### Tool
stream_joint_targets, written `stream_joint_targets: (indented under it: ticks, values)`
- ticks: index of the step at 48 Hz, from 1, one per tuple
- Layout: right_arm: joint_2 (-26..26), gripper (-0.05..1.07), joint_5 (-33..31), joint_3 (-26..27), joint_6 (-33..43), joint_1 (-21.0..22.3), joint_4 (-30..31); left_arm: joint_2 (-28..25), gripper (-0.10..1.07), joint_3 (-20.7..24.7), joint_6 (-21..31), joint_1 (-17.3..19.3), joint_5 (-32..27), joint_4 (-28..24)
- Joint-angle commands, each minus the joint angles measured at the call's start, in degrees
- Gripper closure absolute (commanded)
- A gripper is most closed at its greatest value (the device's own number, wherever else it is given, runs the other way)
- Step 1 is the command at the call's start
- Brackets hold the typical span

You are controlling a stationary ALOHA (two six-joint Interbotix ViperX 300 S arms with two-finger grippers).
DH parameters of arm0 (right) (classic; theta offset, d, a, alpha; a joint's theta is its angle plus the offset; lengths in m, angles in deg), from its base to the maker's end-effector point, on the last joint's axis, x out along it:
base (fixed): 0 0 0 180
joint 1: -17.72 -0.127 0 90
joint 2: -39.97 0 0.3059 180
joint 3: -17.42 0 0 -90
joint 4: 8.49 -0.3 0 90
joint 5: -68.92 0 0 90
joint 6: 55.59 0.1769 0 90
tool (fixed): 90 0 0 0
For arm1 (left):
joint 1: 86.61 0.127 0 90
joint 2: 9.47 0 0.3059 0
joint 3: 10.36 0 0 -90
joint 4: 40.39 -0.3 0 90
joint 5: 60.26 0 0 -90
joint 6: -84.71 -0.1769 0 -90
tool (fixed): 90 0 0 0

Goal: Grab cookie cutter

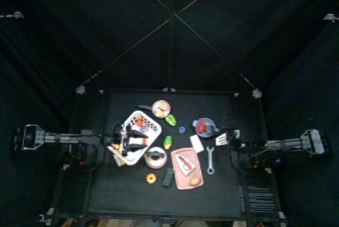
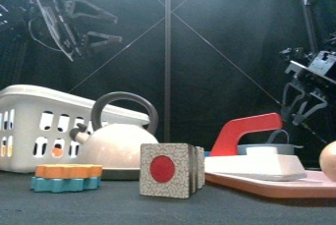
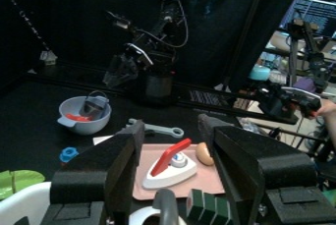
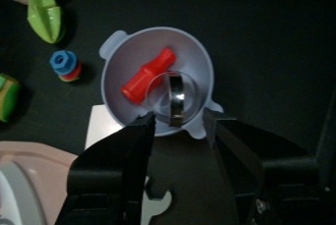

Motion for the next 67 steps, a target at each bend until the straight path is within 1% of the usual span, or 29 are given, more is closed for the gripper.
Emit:
stream_joint_targets:
  ticks: [1, 7, 18, 31, 48, 67]
  values:
    - [2.29, 0.22, 3.87, 0.44, -0.18, 3.6, 0.79, -0.09, 0.12, 1.14, -0.18, -0.09, 0.18, -0.18]
    - [4.66, 0.22, 5.63, 0.44, -0.44, 5.98, 1.14, -0.09, 0.12, 1.14, -0.18, -0.09, 0.18, -0.18]
    - [6.86, 0.22, 5.98, 1.05, -0.35, 6.5, 1.23, -0.18, 0.12, 1.05, -0.18, -0.09, 0.18, -0.09]
    - [6.86, 0.25, 5.98, 1.14, -0.09, 6.5, 2.2, -0.26, 0.12, 0.97, -0.09, -0.09, -0.18, 0.0]
    - [6.86, 0.41, 6.33, 1.32, 0.0, 6.24, 2.2, -0.26, 0.12, 0.97, -0.09, -0.18, -0.18, 0.44]
    - [6.86, 0.43, 6.59, 1.93, 0.09, 6.15, 3.16, -0.26, 0.12, 0.97, -0.09, -0.18, -0.18, 0.44]
